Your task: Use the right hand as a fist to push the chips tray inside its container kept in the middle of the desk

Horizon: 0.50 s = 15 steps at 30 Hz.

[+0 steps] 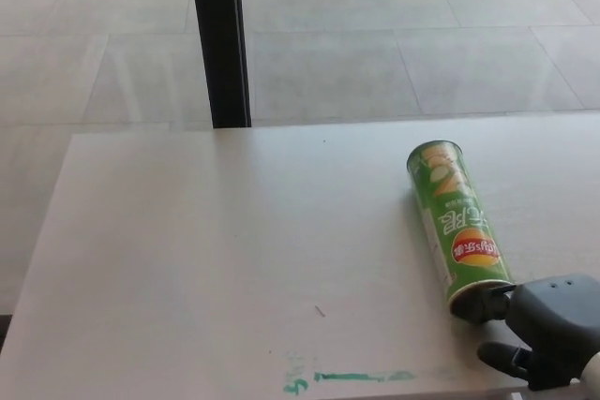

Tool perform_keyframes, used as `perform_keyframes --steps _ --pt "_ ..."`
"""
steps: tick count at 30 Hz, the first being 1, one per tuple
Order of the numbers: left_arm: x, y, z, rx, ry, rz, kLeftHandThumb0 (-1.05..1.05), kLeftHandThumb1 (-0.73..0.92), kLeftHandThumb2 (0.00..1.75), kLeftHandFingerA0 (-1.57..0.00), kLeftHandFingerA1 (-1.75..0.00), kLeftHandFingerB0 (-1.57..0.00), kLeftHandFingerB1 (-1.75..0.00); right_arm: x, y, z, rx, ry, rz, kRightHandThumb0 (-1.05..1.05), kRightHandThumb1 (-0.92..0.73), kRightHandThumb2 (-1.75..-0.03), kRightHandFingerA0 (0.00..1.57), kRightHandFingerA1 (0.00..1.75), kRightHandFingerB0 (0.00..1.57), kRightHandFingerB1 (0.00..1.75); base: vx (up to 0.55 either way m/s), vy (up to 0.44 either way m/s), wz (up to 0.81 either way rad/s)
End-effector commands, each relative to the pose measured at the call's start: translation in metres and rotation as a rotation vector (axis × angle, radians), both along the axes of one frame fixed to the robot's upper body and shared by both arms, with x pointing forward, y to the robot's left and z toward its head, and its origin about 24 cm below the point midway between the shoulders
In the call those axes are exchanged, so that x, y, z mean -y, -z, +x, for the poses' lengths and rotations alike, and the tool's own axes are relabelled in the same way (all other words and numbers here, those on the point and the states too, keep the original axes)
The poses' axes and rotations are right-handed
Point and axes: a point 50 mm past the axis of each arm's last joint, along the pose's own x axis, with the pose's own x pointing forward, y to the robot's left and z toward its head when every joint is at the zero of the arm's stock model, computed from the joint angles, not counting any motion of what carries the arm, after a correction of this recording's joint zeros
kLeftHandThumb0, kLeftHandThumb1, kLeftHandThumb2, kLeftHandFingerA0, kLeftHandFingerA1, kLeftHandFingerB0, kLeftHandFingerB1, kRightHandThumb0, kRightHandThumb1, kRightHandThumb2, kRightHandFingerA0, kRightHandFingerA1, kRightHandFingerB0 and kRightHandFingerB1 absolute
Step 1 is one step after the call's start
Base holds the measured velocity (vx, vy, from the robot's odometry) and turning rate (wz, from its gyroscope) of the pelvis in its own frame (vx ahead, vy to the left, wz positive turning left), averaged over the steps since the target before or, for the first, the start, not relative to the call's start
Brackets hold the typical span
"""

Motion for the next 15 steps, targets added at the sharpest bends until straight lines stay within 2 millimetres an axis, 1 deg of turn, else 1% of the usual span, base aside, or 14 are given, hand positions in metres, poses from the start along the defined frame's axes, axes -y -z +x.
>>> perform_keyframes --steps 1,2,3,4,5,6,7,10,11,12,13,14,15 --pt "-0.006 -0.006 -0.002 0.004 -0.001 0.015 -1.05 0.92 0.99 -0.39 -1.26 -0.28 -1.02 -0.001 -0.024 -0.029 -0.32 -0.122 0.162 -0.65 -0.84 -0.65 0.83 1.09 0.57 0.49 0.0 0.0 0.0" --pt "-0.005 -0.005 -0.002 0.014 -0.019 0.01 -1.05 0.92 1.02 -0.49 -1.17 -0.26 -0.92 -0.003 -0.035 -0.036 -0.368 -0.143 0.158 -0.67 -0.85 -0.65 0.81 1.04 0.54 0.47 0.0 0.0 0.0" --pt "-0.005 -0.005 -0.002 0.011 -0.019 0.014 -1.05 0.92 1.02 -0.49 -1.17 -0.26 -0.92 -0.005 -0.043 -0.04 -0.396 -0.153 0.157 -0.67 -0.85 -0.65 0.81 1.04 0.54 0.47 0.0 0.0 0.0" --pt "-0.005 -0.005 -0.001 0.005 -0.018 0.019 -1.05 0.92 1.01 -0.5 -1.18 -0.26 -0.93 -0.006 -0.05 -0.043 -0.405 -0.17 0.17 -0.66 -0.84 -0.65 0.83 1.09 0.54 0.49 0.0 0.0 0.0" --pt "-0.005 -0.005 -0.002 0.003 -0.019 0.019 -1.05 0.92 1.01 -0.5 -1.18 -0.26 -0.93 -0.007 -0.051 -0.044 -0.408 -0.173 0.171 -0.66 -0.84 -0.65 0.83 1.09 0.54 0.49 0.0 0.0 0.0" --pt "-0.005 -0.005 -0.002 0.002 -0.015 0.019 -1.05 0.92 1.01 -0.47 -1.17 -0.25 -0.92 -0.008 -0.058 -0.045 -0.42 -0.182 0.181 -0.63 -0.83 -0.65 0.8 1.19 0.51 0.49 0.0 0.0 0.0" --pt "-0.005 -0.006 -0.002 0.012 -0.016 0.017 -1.05 0.92 1.03 -0.48 -1.2 -0.24 -0.93 -0.009 -0.071 -0.049 -0.44 -0.203 0.203 -0.62 -0.82 -0.64 0.81 1.2 0.52 0.49 0.0 0.0 0.0" --pt "-0.005 -0.005 -0.003 0.026 -0.029 0.011 -1.05 0.91 0.98 -0.49 -1.22 -0.23 -0.94 -0.01 -0.083 -0.053 -0.442 -0.228 0.21 -0.63 -0.82 -0.64 0.81 1.21 0.52 0.49 0.0 0.0 0.0" --pt "-0.004 -0.005 -0.004 0.02 -0.029 0.009 -1.05 0.92 1.01 -0.4 -1.29 -0.22 -1.02 -0.006 -0.103 -0.052 -0.433 -0.245 0.22 -0.63 -0.81 -0.65 0.8 1.21 0.53 0.48 0.0 0.0 0.0" --pt "-0.004 -0.005 -0.004 0.014 -0.024 0.013 -1.05 0.92 0.97 -0.51 -1.21 -0.23 -0.9 -0.004 -0.11 -0.052 -0.403 -0.259 0.228 -0.63 -0.82 -0.65 0.84 1.16 0.55 0.49 0.0 0.0 0.0" --pt "-0.004 -0.005 -0.006 0.006 -0.019 0.015 -1.05 0.71 1.35 -0.52 -1.06 -0.32 -0.86 0.004 -0.131 -0.051 -0.314 -0.27 0.249 -0.64 -0.83 -0.65 0.83 1.17 0.54 0.51 0.0 0.0 0.0" --pt "-0.004 -0.005 -0.006 0.005 -0.019 0.015 -1.05 0.71 1.35 -0.52 -1.06 -0.32 -0.86 0.005 -0.133 -0.051 -0.307 -0.271 0.251 -0.64 -0.83 -0.65 0.83 1.17 0.54 0.51 0.0 0.0 0.0" --pt "-0.004 -0.005 -0.006 0.013 -0.02 0.014 -1.05 0.92 1.0 -0.45 -1.33 -0.21 -1.03 0.008 -0.141 -0.05 -0.281 -0.257 0.255 -0.65 -0.84 -0.65 0.81 1.1 0.53 0.51 0.0 0.0 0.0"
